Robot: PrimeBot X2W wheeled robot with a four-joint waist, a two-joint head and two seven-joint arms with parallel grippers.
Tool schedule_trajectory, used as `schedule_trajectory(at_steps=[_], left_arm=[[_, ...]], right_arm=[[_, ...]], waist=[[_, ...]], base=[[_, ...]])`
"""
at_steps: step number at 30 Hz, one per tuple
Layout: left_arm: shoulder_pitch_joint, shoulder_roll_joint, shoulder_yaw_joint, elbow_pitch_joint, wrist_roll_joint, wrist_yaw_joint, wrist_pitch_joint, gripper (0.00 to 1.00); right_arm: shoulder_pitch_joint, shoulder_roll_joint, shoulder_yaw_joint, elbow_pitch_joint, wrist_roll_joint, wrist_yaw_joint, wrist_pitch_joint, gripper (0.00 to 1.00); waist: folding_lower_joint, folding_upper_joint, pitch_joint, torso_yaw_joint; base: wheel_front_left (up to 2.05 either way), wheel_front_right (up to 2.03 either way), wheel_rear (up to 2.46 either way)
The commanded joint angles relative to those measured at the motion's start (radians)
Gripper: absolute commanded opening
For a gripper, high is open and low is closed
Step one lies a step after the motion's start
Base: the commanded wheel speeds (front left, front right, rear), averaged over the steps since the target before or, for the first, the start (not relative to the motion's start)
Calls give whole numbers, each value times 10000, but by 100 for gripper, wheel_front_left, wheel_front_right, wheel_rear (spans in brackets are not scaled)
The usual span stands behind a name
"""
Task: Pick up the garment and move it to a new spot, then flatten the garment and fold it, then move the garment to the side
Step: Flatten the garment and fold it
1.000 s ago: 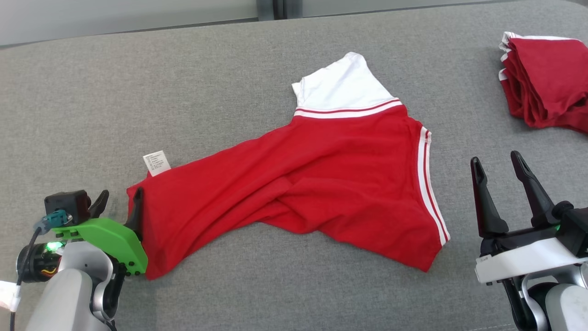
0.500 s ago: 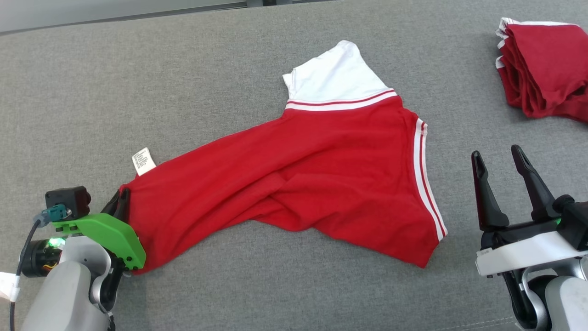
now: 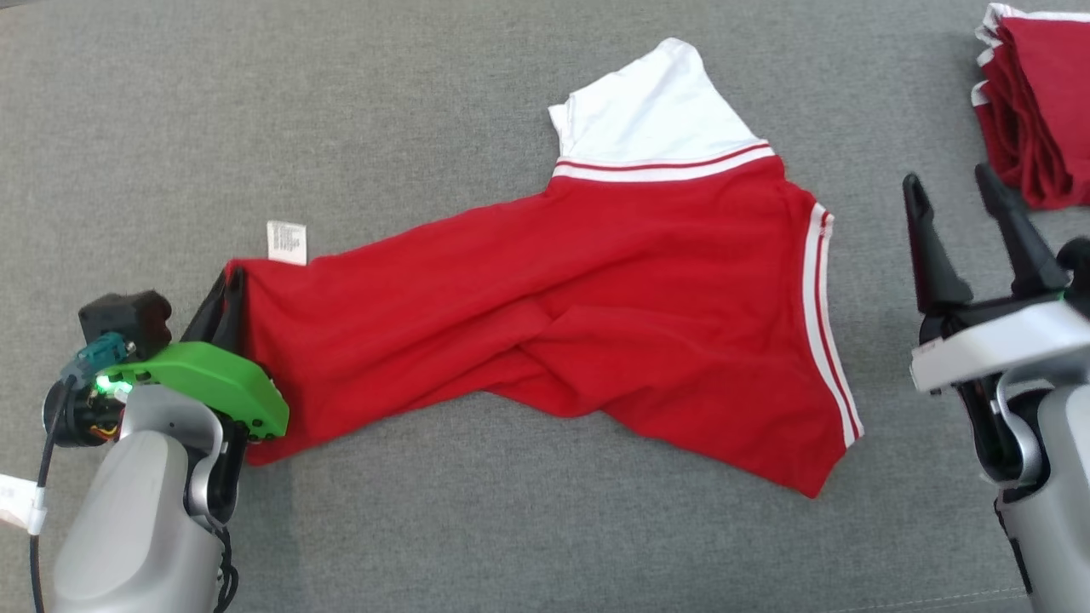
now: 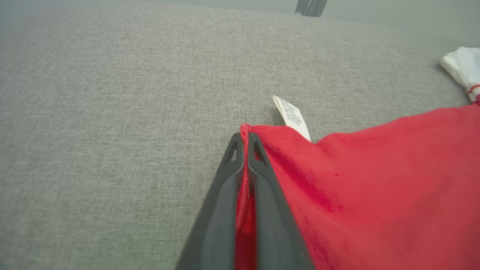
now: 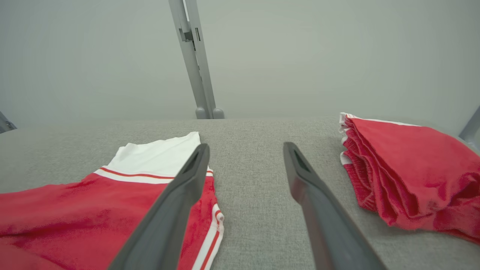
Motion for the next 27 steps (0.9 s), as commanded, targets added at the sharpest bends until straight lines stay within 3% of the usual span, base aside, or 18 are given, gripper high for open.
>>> schedule_trajectory(at_steps=[1,15,26,27], left_arm=[[-273,-39,-23,-161,119,84,-74,0],[-1064,-840,-793,-912,378,-22,-578,0],[-1527,-1232,-1272,-762,428,-190,-1011,0],[-1545,-1249,-1296,-737,432,-199,-1065,0]], right_arm=[[-459,-142,81,231,129,-15,-81,100],[-5141,-1432,2652,4524,1344,-15,672,100],[-7640,-1720,4667,7352,2122,-16,1912,100],[-7760,-1708,4839,7577,2239,-16,2122,58]], waist=[[0,0,630,476],[0,0,1702,1997],[0,0,1901,2652],[0,0,1885,2667]], base=[[0,0,0],[0,0,0],[0,0,0],[0,0,0]])
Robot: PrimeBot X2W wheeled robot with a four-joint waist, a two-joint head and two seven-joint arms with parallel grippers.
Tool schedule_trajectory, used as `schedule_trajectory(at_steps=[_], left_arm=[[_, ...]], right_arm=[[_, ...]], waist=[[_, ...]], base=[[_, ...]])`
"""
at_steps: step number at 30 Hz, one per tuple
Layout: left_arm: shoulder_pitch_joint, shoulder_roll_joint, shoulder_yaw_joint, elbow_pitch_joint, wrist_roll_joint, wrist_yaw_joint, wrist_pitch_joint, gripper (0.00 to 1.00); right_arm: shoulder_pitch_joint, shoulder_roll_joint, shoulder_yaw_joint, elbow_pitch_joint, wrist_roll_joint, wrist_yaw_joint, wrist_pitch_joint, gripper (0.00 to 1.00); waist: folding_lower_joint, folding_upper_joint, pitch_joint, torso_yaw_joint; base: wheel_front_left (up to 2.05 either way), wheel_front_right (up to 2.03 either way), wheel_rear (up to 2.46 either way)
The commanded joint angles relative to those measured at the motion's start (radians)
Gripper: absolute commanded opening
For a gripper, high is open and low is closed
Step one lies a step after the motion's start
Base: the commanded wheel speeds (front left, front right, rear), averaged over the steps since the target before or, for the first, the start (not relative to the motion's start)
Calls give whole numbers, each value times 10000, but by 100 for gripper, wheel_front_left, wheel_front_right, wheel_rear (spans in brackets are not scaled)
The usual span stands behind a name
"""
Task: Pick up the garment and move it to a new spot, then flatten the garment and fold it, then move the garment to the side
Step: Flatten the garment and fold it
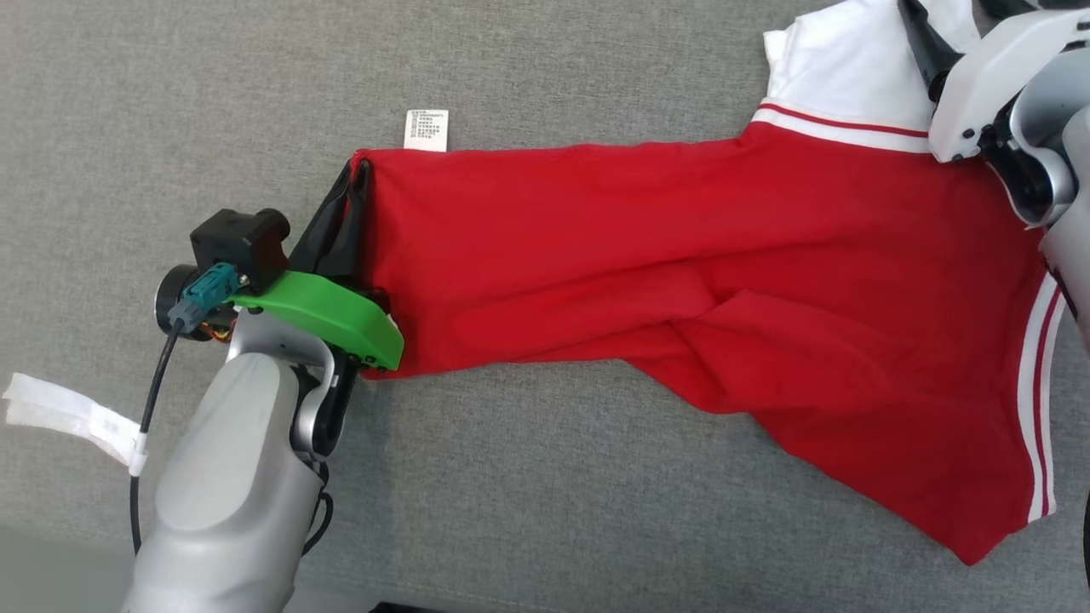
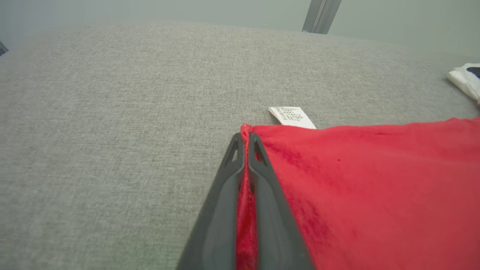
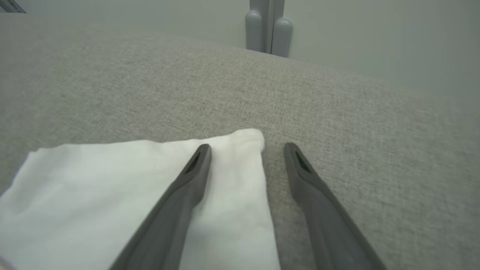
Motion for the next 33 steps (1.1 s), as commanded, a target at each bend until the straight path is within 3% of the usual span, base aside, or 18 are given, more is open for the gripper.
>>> schedule_trajectory(at_steps=[1,2,9,12,16,20,25,33], left_arm=[[-205,-20,-9,31,-10,-35,-94,0],[-207,-23,-6,31,-29,-55,-206,0],[-146,226,231,-336,181,155,-811,0],[28,419,423,-856,367,327,-964,0],[328,804,748,-1814,579,578,-1048,0],[730,1226,1147,-3034,762,910,-1079,0],[1187,1754,1474,-5003,979,1291,-730,0],[769,2510,1838,-7700,1219,1598,382,0]], right_arm=[[-119,-5,204,242,220,-16,204,43],[-190,-20,335,323,318,-15,243,0],[-194,-300,688,-73,855,-16,-1456,0],[256,-585,733,-700,849,-18,-2629,0],[984,-906,174,-2118,694,-16,-3281,0],[2103,-1186,-1225,-4243,-107,-17,-3363,0],[3744,-1050,-3218,-7346,-1293,-18,-3243,0],[4601,-765,-5177,-11330,-2245,-17,-1244,0]], waist=[[0,0,34,95],[0,0,3,88],[0,0,-494,-264],[0,0,-917,-601],[0,0,-1607,-1155],[0,0,-2355,-1730],[0,0,-3235,-2293],[0,0,-4068,-2669]], base=[[0,0,0],[0,0,0],[0,0,0],[0,0,0],[0,0,0],[0,0,0],[0,0,0],[0,0,0]])
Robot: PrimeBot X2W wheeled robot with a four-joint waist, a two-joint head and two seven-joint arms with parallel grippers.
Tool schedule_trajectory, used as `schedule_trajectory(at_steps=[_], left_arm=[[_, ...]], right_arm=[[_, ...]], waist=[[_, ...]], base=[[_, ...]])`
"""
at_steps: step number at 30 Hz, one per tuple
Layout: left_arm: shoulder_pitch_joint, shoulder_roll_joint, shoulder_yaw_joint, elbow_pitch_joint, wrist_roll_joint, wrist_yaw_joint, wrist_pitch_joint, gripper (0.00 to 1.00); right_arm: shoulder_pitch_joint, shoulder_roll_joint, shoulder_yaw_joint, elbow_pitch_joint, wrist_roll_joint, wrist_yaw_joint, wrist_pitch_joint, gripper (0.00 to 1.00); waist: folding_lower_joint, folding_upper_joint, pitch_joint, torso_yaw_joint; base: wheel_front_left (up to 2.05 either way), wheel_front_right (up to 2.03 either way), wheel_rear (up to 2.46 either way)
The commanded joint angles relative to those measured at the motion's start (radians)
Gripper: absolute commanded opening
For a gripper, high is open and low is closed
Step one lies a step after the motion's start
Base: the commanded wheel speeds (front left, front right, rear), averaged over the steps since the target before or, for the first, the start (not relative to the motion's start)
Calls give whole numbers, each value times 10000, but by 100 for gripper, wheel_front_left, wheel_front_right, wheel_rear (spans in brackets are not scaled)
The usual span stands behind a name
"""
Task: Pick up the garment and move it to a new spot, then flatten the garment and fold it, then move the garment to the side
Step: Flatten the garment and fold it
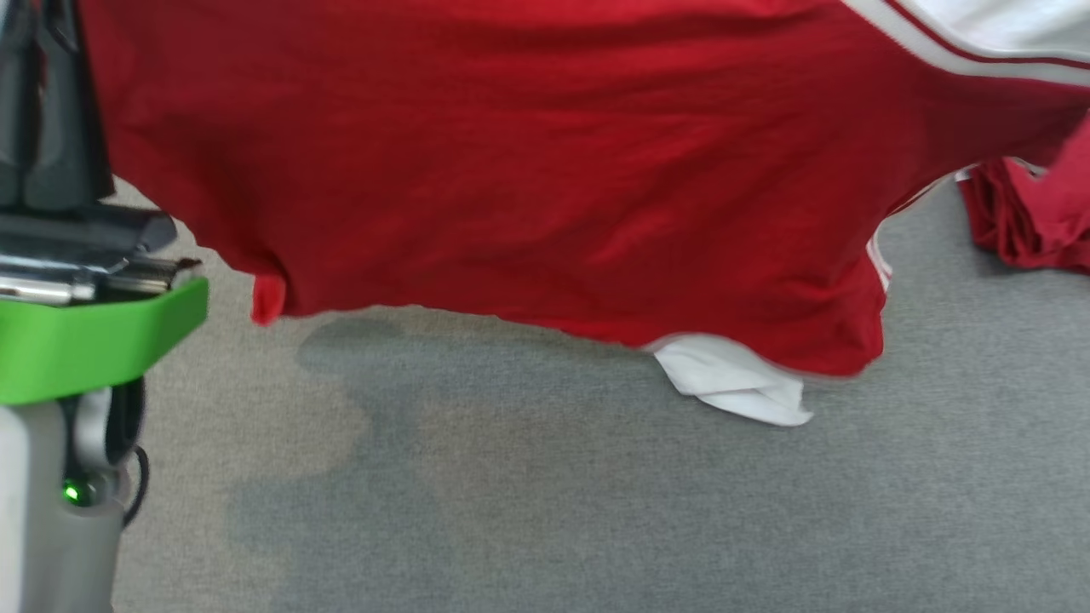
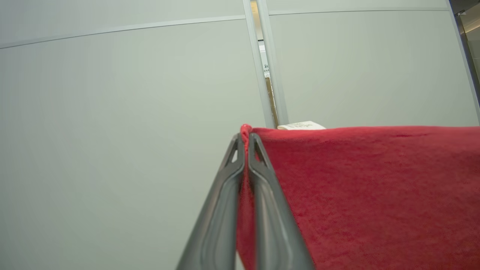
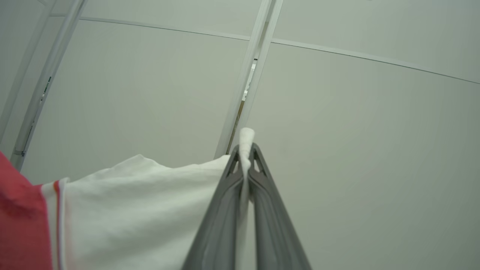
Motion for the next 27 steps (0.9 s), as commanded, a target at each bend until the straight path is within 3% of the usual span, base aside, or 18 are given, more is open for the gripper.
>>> schedule_trajectory(at_steps=[1,5,11,19,25,27], left_arm=[[-286,155,49,-177,1,-5,191,0],[-1136,330,-81,-351,-76,-219,733,0],[-2575,97,-424,1094,-460,-632,1177,0],[-5640,-841,-833,5547,-938,-1362,571,0],[-8316,-1368,-728,9628,-763,-1567,-1060,0],[-8804,-1440,-709,10358,-716,-1593,-1264,0]], right_arm=[[-21,-16,-181,-267,-34,-20,287,0],[-655,-164,-425,-756,278,-20,911,0],[-2117,-334,162,388,955,-18,1247,0],[-5383,-25,1956,4408,1524,-18,715,0],[-8419,1149,2981,8213,1770,-20,-1004,0],[-8983,1553,3031,9078,1834,-20,-1487,0]], waist=[[0,0,-672,-583],[0,0,-612,-650],[0,0,-93,-695],[0,0,916,-521],[0,0,1114,-617],[0,0,1100,-671]], base=[[0,0,0],[0,0,0],[0,0,0],[0,0,0],[0,0,0],[0,0,0]])
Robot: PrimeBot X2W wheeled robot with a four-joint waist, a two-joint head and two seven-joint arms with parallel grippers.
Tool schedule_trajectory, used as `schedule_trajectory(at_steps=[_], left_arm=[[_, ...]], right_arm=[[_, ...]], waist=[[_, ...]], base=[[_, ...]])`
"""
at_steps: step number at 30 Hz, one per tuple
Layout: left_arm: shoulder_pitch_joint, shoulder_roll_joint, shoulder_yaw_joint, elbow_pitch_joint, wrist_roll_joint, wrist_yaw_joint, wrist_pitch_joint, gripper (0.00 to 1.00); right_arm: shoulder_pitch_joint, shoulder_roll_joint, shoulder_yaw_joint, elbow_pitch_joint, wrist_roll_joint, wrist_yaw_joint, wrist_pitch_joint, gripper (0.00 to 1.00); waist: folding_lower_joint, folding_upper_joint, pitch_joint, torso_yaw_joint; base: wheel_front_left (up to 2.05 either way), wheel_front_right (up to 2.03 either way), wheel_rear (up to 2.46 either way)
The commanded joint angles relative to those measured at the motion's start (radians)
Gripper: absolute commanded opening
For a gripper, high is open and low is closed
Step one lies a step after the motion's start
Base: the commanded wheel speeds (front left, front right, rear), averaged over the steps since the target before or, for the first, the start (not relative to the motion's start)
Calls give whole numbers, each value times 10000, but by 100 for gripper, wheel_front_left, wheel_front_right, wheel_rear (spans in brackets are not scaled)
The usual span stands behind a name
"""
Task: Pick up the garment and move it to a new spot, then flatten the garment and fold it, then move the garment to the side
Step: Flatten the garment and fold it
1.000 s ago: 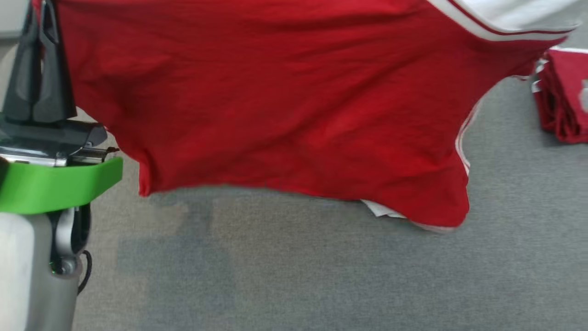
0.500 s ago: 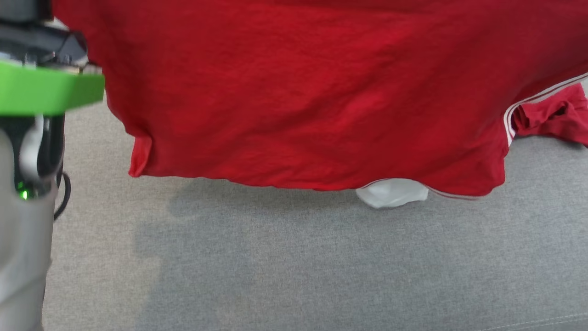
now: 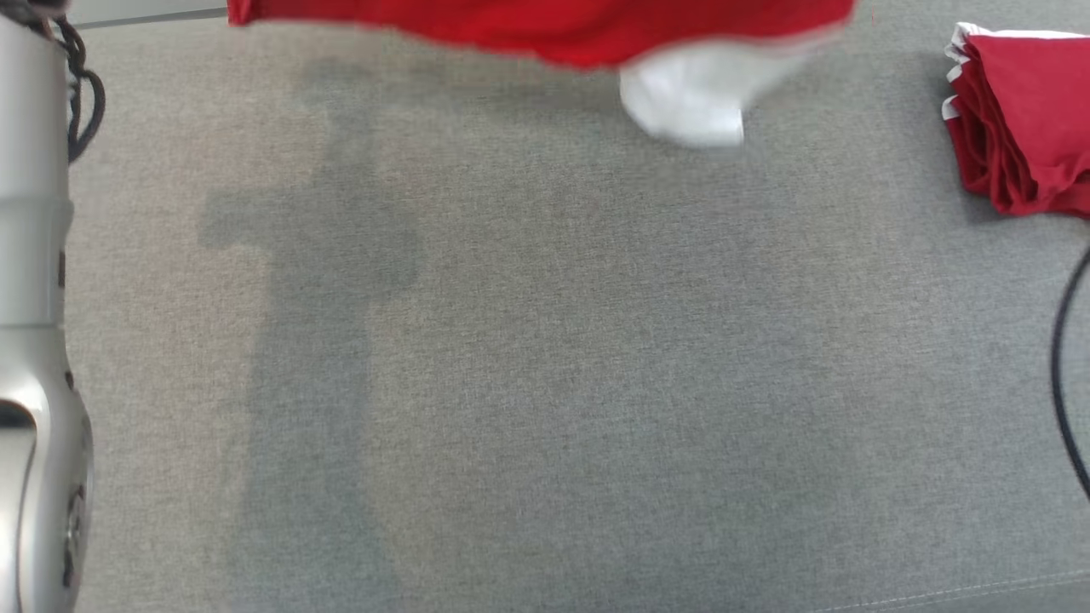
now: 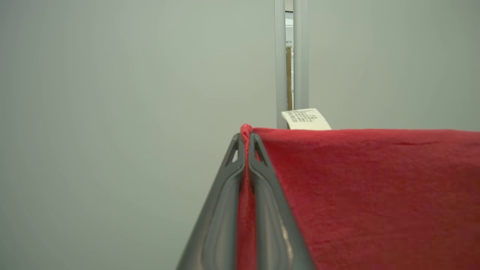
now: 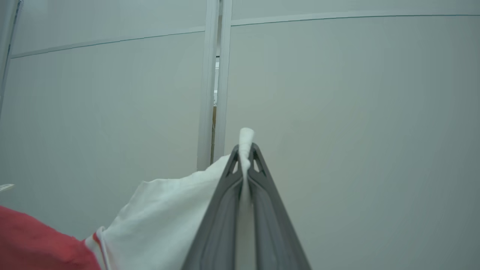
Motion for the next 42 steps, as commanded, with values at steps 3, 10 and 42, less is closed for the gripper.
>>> schedule_trajectory(at_steps=[3,10,42], left_arm=[[-488,-100,128,1174,86,49,-172,0],[407,-339,140,2875,366,264,-223,0],[10667,-1827,3464,-3527,1685,-242,-232,0]], right_arm=[[-584,614,224,1316,159,-19,-392,0],[238,1638,1357,3085,669,-17,-587,0],[11192,1192,-229,-2752,-574,-17,-625,0]], waist=[[-1,0,84,-134],[-1,0,474,-287],[-1,0,-432,-145]], base=[[0,0,0],[0,0,0],[0,0,0]])
